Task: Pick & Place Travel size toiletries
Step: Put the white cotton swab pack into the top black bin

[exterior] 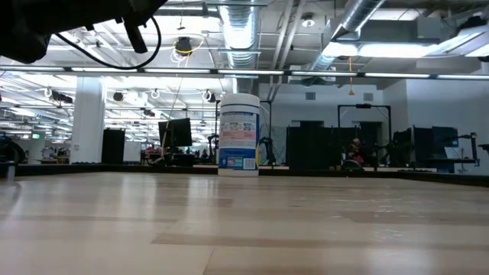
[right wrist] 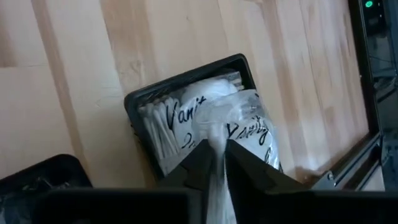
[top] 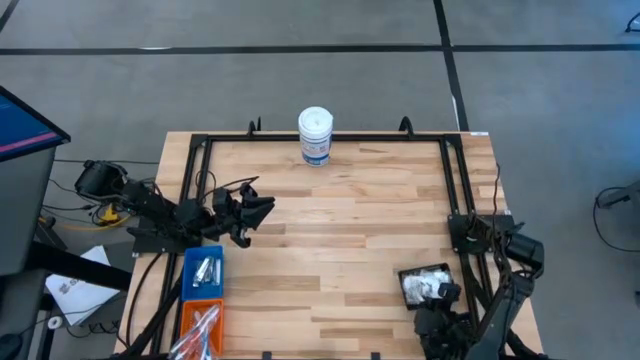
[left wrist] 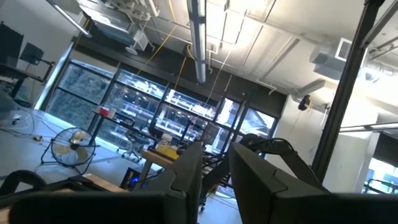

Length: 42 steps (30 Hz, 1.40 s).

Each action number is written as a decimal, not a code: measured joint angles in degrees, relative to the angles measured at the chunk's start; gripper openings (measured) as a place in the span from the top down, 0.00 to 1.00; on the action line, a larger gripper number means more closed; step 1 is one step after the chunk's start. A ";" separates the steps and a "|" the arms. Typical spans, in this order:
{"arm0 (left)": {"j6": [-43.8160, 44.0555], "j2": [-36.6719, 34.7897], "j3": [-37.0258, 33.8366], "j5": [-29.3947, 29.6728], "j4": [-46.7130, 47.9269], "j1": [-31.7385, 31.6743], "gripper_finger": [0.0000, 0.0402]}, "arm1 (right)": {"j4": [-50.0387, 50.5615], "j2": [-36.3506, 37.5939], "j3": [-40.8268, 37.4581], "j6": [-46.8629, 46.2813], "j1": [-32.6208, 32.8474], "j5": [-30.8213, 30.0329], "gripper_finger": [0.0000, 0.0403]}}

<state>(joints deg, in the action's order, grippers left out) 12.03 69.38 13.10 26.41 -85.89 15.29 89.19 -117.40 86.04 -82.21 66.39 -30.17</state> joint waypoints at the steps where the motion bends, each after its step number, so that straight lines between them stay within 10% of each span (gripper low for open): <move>1: 0.15 0.00 0.00 -0.30 -0.01 0.00 0.81 | 0.09 0.00 0.00 -0.17 0.00 0.11 0.89; 26: 0.25 0.00 0.00 -1.35 -0.07 0.00 0.81 | 0.84 0.83 0.00 -5.90 -0.66 -1.55 0.44; 34: 0.25 0.00 0.00 -1.39 -0.07 0.00 0.81 | 0.85 5.32 0.04 -16.55 -0.88 -7.09 0.61; 42: 0.32 0.00 0.00 -1.59 -0.04 0.00 0.81 | 0.81 7.32 -0.33 -29.33 -4.19 0.32 0.97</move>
<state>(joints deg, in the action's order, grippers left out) 12.35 69.38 13.10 24.82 -85.93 15.29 89.99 -110.08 85.71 -111.54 62.20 -29.85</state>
